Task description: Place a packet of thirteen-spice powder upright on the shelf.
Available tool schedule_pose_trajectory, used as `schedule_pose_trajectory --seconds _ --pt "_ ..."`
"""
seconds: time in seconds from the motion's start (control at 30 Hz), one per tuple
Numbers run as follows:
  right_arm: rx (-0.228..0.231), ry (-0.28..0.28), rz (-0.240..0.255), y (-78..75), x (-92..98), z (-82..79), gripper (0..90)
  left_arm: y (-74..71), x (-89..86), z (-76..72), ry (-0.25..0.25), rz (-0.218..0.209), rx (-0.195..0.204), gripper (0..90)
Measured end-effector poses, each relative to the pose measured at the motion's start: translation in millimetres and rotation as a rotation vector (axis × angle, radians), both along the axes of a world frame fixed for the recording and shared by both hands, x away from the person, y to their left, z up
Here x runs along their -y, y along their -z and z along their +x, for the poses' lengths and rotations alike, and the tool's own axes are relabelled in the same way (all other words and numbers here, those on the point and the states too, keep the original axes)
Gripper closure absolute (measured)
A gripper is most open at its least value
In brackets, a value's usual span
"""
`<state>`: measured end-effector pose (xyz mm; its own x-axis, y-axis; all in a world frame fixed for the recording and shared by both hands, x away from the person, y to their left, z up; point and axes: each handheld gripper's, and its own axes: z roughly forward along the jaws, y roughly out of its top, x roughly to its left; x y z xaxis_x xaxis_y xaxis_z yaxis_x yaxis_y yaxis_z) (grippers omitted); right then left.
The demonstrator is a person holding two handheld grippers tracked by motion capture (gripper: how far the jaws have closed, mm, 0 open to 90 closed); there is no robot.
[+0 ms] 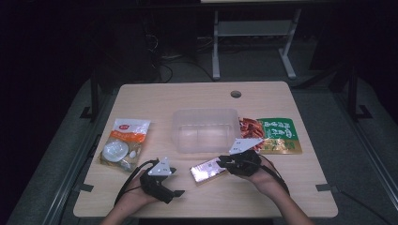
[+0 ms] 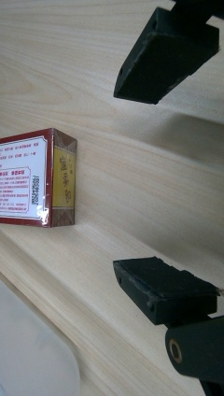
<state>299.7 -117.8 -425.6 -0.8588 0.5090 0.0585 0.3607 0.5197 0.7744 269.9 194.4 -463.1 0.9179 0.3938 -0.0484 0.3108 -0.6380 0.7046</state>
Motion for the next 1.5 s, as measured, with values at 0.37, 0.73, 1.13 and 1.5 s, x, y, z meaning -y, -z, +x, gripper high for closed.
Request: schedule_pose_trajectory --seconds 0.37,0.73,1.13,1.5 --pt "0.002 0.023 -0.041 4.6 -23.0 21.7 89.7 -1.5 -1.7 -0.9 0.005 -0.01 -0.005 14.1" --pt "-0.008 0.047 -0.098 19.3 -31.7 32.8 89.8 0.6 0.2 -0.5 0.02 -0.022 -0.023 14.1" --pt "-0.007 0.054 -0.136 26.4 -33.5 36.8 89.8 0.0 -0.8 -1.0 0.02 -0.024 -0.021 14.1" --pt "-0.017 0.008 -0.168 24.6 -22.3 33.2 89.9 -0.9 -0.7 -1.6 0.027 -0.021 -0.016 14.1"
